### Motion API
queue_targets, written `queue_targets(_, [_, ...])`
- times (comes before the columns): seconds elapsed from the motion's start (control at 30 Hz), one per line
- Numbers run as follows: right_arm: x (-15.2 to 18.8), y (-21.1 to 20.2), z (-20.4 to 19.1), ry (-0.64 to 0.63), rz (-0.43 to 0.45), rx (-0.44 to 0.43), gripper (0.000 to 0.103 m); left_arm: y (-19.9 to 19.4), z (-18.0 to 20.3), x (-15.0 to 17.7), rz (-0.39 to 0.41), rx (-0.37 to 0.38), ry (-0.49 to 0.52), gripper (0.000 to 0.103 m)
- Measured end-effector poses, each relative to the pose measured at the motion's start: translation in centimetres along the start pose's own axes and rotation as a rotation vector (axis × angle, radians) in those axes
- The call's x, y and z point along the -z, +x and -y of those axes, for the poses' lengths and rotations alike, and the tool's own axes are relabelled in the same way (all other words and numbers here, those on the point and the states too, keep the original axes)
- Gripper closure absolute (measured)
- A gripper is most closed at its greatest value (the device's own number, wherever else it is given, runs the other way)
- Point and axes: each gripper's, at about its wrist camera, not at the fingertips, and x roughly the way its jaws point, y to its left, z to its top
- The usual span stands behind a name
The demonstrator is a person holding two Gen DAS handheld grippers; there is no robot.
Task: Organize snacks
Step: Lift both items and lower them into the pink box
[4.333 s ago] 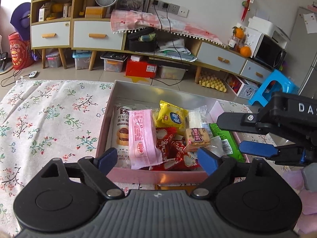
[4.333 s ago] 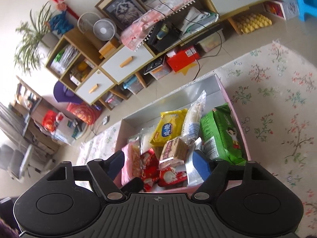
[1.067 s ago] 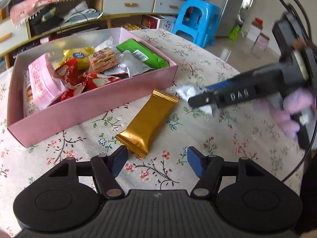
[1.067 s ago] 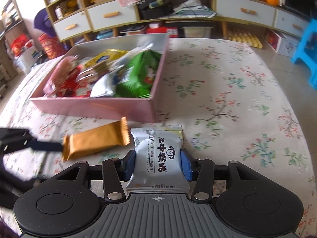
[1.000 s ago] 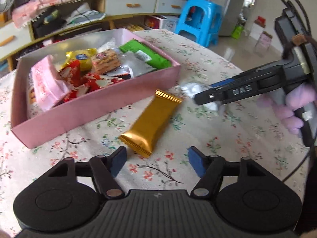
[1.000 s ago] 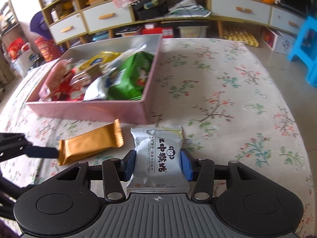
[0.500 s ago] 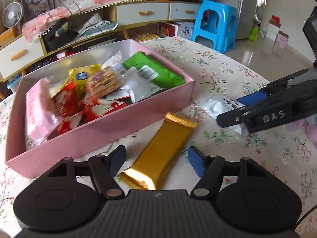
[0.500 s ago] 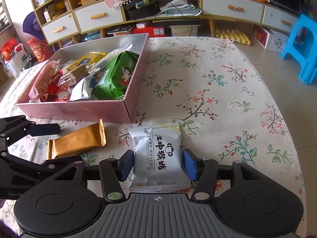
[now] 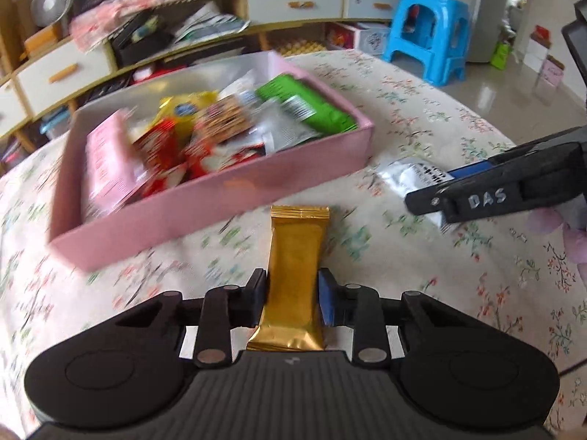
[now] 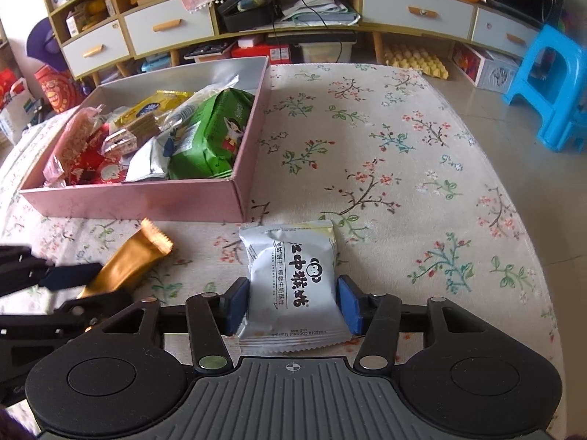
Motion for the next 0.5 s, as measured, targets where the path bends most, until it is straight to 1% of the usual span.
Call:
queue_targets(0.1, [0.1, -0.1, -0.7, -0.002, -0.008, -0.018, 0.054, -1.0, -1.4, 0.8, -0.022, -0.016, -0.055, 0.076])
queue_targets(0.23, [0.4, -0.3, -2.3, -0.023, -0.017, -0.053, 0.054, -2.3, -3.3, 1.7, -0.032, -0.014, -0.123, 0.076])
queue_targets(0.5, [0.7, -0.4, -6.3, -0.072, -0.047, -0.161, 0.054, -3.5, -5.9, 3.5, -0.067, -0.07, -0.19, 0.076])
